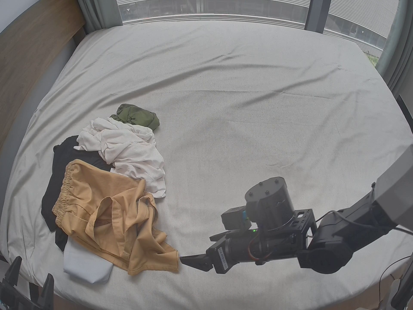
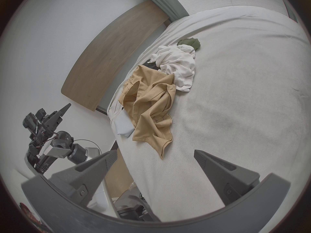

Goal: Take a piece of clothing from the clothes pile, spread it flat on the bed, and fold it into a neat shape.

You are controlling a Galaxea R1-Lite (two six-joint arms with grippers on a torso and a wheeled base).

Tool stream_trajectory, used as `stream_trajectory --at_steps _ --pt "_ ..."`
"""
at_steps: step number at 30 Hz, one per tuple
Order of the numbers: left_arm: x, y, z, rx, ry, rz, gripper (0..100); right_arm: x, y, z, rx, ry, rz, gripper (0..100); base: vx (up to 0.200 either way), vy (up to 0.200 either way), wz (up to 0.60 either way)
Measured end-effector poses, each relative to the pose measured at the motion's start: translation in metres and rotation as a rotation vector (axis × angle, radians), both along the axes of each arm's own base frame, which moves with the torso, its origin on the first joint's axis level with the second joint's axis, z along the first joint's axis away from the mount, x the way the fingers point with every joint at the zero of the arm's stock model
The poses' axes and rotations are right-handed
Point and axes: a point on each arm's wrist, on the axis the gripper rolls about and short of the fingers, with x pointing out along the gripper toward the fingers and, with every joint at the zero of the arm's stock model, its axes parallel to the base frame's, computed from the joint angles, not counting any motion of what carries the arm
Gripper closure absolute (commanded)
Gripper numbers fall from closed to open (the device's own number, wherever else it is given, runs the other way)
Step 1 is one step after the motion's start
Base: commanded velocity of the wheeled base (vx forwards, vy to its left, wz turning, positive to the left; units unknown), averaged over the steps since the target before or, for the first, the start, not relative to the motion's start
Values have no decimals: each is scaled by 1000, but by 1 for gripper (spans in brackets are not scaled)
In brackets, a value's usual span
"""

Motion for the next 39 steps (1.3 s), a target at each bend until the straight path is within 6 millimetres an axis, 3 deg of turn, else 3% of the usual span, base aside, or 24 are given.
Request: stream_trajectory --at_steps 12,21,39 --pt "0 0 0 -1 0 0 0 9 37 -33 -10 38 11 0 0 0 0" --pt "0 0 0 -1 0 0 0 10 50 -56 -45 56 13 0 0 0 0" --pt "0 0 0 -1 0 0 0 9 77 -77 -37 93 20 0 0 0 0"
